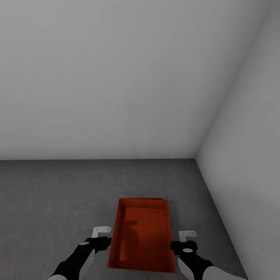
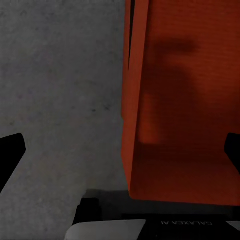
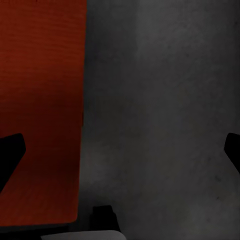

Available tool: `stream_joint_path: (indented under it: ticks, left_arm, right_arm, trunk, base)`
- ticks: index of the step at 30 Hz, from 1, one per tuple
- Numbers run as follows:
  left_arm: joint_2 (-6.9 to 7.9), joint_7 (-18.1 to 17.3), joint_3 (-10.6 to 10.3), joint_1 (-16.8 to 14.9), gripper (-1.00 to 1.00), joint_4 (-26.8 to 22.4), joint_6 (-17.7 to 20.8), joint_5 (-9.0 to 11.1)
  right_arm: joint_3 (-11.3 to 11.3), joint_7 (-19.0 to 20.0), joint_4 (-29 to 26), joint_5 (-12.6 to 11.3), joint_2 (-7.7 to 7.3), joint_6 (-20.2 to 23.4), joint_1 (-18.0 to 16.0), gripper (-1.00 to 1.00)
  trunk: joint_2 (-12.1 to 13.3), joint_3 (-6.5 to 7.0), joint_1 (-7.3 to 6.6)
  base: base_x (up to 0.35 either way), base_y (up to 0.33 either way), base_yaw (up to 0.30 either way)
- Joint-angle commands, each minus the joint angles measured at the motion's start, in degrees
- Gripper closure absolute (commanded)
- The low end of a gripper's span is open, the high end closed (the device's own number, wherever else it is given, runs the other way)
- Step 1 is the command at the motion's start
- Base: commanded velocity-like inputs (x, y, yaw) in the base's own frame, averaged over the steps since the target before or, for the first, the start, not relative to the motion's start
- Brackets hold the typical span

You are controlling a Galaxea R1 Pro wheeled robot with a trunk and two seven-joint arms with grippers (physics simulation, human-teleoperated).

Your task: Move the two storage containers from the living room to the garage. In the garage, place one container on the floor and stack the other container on top of it (either order is fine).

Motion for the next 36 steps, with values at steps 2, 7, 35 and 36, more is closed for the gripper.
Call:
stream_joint_path:
  ticks: [2, 7, 35, 36]
  left_arm:
    - [-0.01, 0.2, 0.0, 0.0, -1.00, -0.1, 0.3, 0.3]
    - [-0.01, 0.2, 0.1, 0.0, -1.00, -0.1, 0.3, 0.3]
    - [-0.01, 0.2, -0.2, 0.0, -1.00, -0.1, 0.2, 0.2]
    - [-0.01, 0.2, -0.2, 0.0, -1.00, -0.1, 0.2, 0.2]
  right_arm:
    - [0.4, -0.3, 0.0, -0.6, -0.04, -0.4, 0.0, -1.00]
    - [0.4, -1.0, 0.0, -0.6, -0.05, -0.4, 0.0, -1.00]
    - [0.4, -1.5, 0.0, -0.6, 0.01, -0.4, 0.0, -1.00]
    - [0.4, -1.5, 0.0, -0.6, 0.01, -0.4, 0.0, -1.00]
  trunk:
    - [0.0, 0.01, 0.01]
    - [0.0, 0.39, 0.01]
    - [0.0, 2.84, 0.01]
    - [0.0, 2.93, 0.01]
  base:
    - [0.000, 0.000, 0.000]
    - [0.000, 0.000, 0.000]
    - [0.000, 0.000, 0.000]
    - [0.000, 0.000, 0.000]
